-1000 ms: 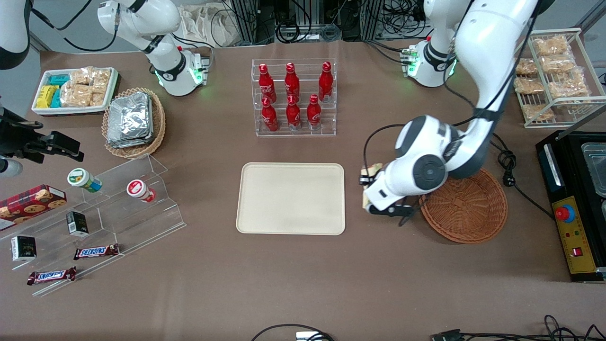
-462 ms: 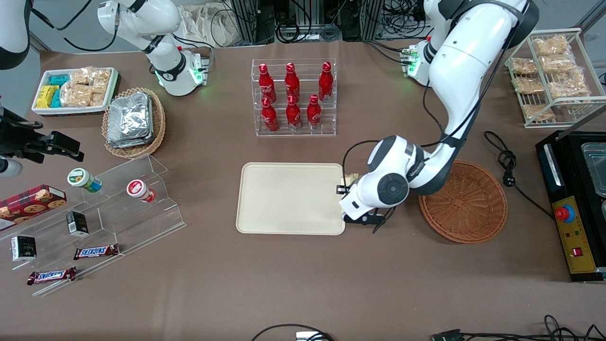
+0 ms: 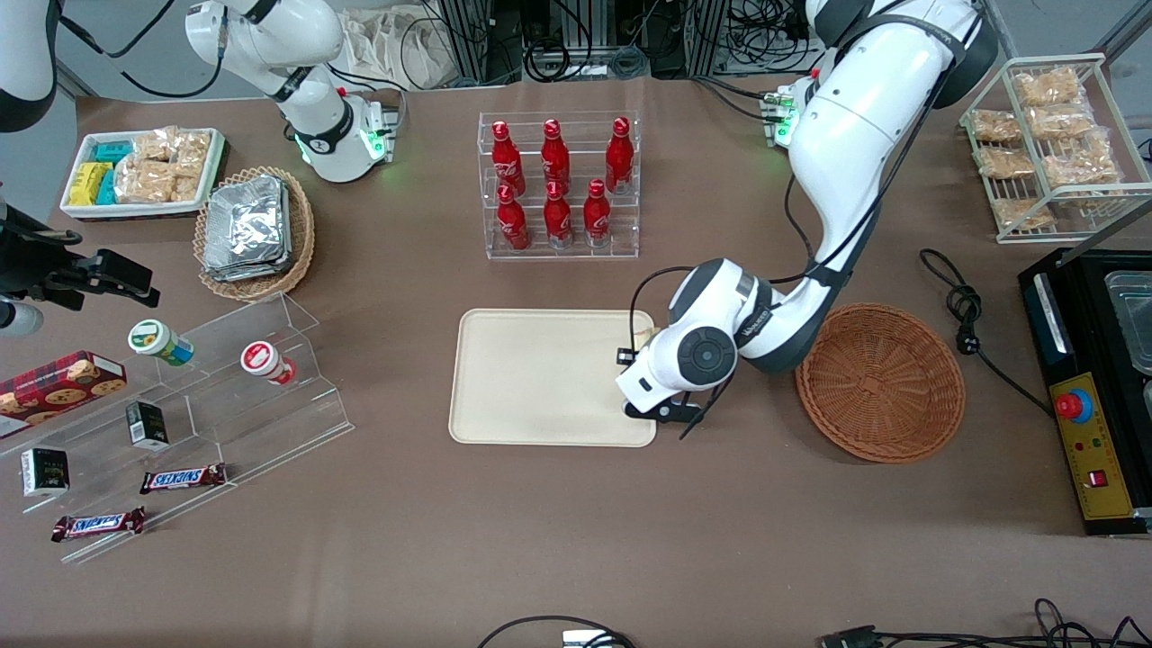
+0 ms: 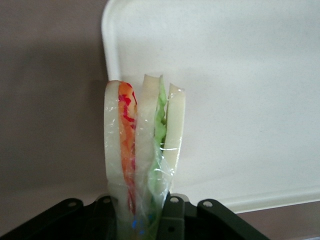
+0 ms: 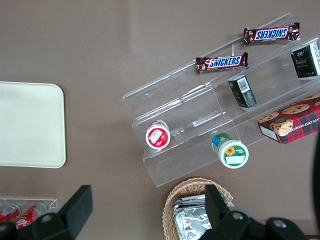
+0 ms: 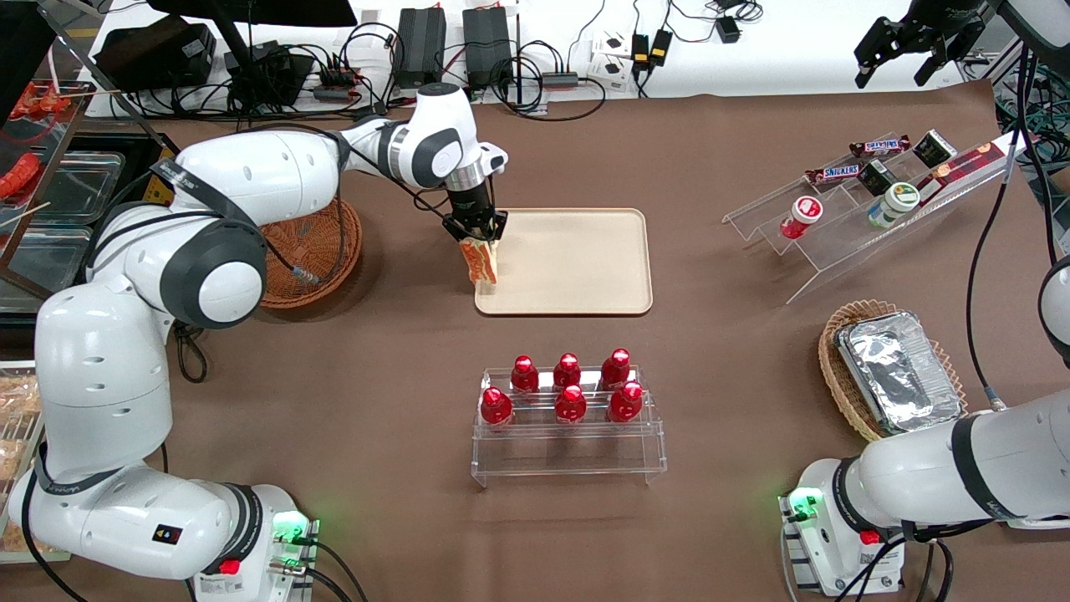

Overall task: Place sandwich from basket to tray
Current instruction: 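Carry the held sandwich with the left gripper over the cream tray, then lower the sandwich onto the tray and open the left gripper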

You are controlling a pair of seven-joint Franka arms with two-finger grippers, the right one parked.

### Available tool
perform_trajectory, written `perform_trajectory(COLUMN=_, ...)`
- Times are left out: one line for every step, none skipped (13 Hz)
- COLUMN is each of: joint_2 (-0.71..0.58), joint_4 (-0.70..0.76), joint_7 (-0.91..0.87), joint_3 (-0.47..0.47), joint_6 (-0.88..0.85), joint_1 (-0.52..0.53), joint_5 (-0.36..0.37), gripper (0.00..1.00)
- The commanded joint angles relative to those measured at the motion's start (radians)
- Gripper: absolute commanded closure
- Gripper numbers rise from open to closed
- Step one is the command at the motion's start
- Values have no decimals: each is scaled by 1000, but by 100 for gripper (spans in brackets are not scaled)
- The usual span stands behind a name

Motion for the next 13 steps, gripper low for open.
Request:
perform_trajectory(joint_2=47, joint_4=76, joint_7=-41, joint_3=9, joint_6=-12, joint_1=-36, joint_5=35, gripper=78)
perform_trajectory(joint_2=53, joint_4=81, joint_7=-41, joint_3=9, joint_6=-8, joint_1=-41, joint_5=45, gripper=78)
perform_trajectory(joint_2=58, joint_4=83, joint_7=-42, joint_3=9, joint_6=-4, joint_1=-44, joint_5=45, gripper=78)
perform_trajectory(joint_2=63, joint_4=83, joint_7=-54, joint_3=9, joint_6=7, joint_1=-50, joint_5=46, gripper=78)
perform_trajectory(joint_2=72, joint_4=83, joint_7=-68, joint_3=9, joint_6=24, joint_1=-55, joint_5=48, gripper=78)
perform_trajectory(joint_2=79, joint_4=81, joint_7=-77, joint_3=9, joint_6=36, joint_1=-56, joint_5=48, gripper=78)
perform_trajectory(joint_2=86, joint_4=83, joint_7=-80, joint_3=9, joint_6=39, joint_1=-56, joint_5=49, gripper=77)
perform_trajectory(joint_2=86, joint_4=81, joint_7=-80, joint_3=9, joint_6=41, joint_1=-56, joint_5=60, gripper=76)
perform_trajectory(joint_2=86, joint_4=80, joint_7=-82, joint_3=9, joint_6=41, joint_1=-56, joint_5=78, gripper=52)
perform_trajectory(joint_2=84, joint_4=80, joint_7=-85, joint_3=9, joint_6=42, joint_1=-56, joint_5=82, gripper=1)
perform_trajectory(joint_2=83, joint_4=81, joint_7=-93, joint_3=9, joint_6=41, joint_1=-56, joint_5=89, gripper=0)
perform_trajectory(joint_2=78, joint_4=81, joint_7=-100, joint_3=9, joint_6=41, joint_1=-55, joint_5=89, gripper=0)
perform_trajectory(joint_2=75, joint_4=83, joint_7=-103, joint_3=9, joint_6=41, joint_1=-53, joint_5=88, gripper=0)
